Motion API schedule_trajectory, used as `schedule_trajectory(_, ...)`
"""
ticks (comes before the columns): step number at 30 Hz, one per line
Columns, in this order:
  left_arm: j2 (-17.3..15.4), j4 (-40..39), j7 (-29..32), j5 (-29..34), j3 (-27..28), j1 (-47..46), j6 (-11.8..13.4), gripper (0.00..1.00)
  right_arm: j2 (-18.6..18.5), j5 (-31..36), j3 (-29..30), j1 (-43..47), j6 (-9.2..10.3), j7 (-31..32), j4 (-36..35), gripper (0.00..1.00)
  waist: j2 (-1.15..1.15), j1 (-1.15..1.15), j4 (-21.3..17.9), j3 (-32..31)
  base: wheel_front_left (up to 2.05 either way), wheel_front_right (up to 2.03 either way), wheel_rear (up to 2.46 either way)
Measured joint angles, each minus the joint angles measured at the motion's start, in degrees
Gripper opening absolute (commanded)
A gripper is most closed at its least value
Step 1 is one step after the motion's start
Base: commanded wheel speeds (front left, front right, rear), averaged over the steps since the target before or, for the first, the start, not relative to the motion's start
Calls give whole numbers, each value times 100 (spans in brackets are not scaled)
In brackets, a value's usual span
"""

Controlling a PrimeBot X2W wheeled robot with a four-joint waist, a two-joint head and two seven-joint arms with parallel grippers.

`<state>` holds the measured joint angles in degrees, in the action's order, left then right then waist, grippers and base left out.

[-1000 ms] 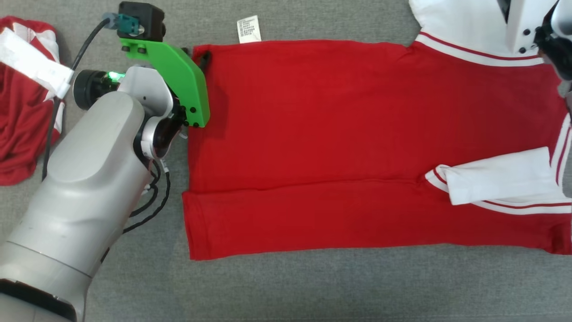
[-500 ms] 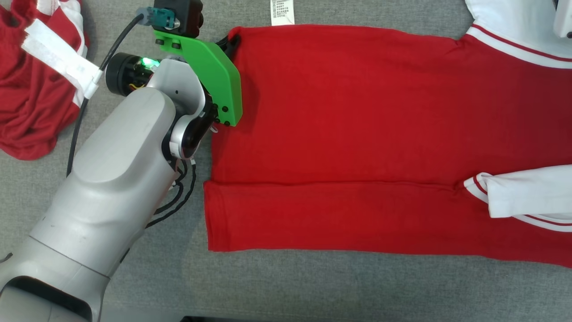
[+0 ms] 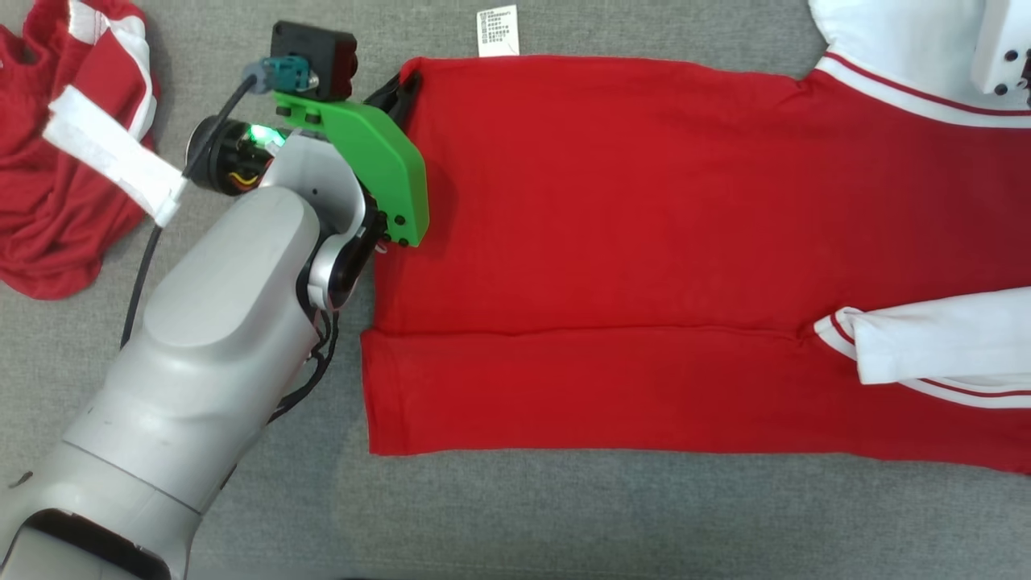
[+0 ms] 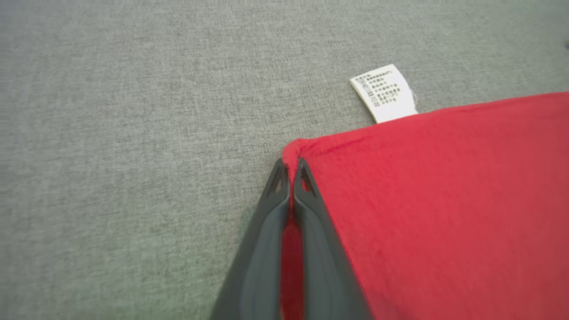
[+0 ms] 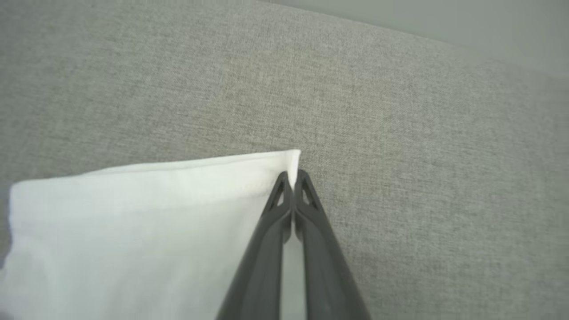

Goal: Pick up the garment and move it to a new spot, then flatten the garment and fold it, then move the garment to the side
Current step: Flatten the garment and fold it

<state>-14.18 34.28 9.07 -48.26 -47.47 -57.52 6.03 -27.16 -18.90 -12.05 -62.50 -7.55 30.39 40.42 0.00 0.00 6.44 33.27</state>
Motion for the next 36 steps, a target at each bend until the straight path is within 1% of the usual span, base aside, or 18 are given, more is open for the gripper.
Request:
schedule_trajectory(3, 20, 113, -294, 27, 40, 72, -7, 0, 20, 1, 3, 18, 0, -400, 31, 0, 0, 0, -57, -133, 0, 0, 0)
schedule_trajectory(7, 21, 297, -522, 44, 66, 169, -46, 0, 77, 8, -54, 190, 1, -738, 142, 0, 0, 0, -155, -337, 0, 0, 0)
schedule_trajectory(9, 26, 347, -598, 42, 58, 214, -86, 0, 90, -132, -157, 317, 1, -854, 186, 0, 0, 0, -202, -447, 0, 0, 0)
schedule_trajectory(11, 41, 369, -727, 0, 70, 325, -194, 0, 110, -290, -359, 503, 1, -990, 151, 0, 0, 0, -251, -582, 0, 0, 0)
schedule_trajectory(15, 14, 475, -949, -57, 66, 630, -271, 0, 87, -595, -699, 941, 1, -1259, 0, 0, 0, 0, -347, -838, 0, 0, 0)
schedule_trajectory(18, -58, 509, -1270, -45, 45, 875, -349, 0, -18, -878, -861, 1278, 1, -1462, -167, 0, 0, 0, -437, -1053, 0, 0, 0)
schedule_trajectory(21, -132, 545, -1603, 22, 20, 1111, -377, 0, -134, -1062, -946, 1607, 1, -1597, -341, 0, 0, 0, -522, -1246, 0, 0, 0)
schedule_trajectory(24, -183, 558, -1847, 85, -24, 1264, -412, 0, -226, -1262, -954, 1904, 1, -1669, -565, 0, 0, 0, -613, -1413, 0, 0, 0)
schedule_trajectory(30, -246, 633, -2146, 143, -64, 1621, -485, 0, -377, -1433, -855, 2566, 1, -1682, -1049, 0, 0, 0, -785, -1659, 0, 0, 0)
schedule_trajectory(34, -289, 620, -2301, 193, -37, 1836, -501, 0, -470, -1337, -709, 3010, 1, -1730, -1468, 0, 0, -1, -878, -1793, 0, 0, 0)
schedule_trajectory(36, -307, 572, -2347, 200, 33, 1954, -503, 0, -459, -1266, -621, 3257, 1, -1728, -1639, 0, 0, -1, -915, -1849, 0, 0, 0)
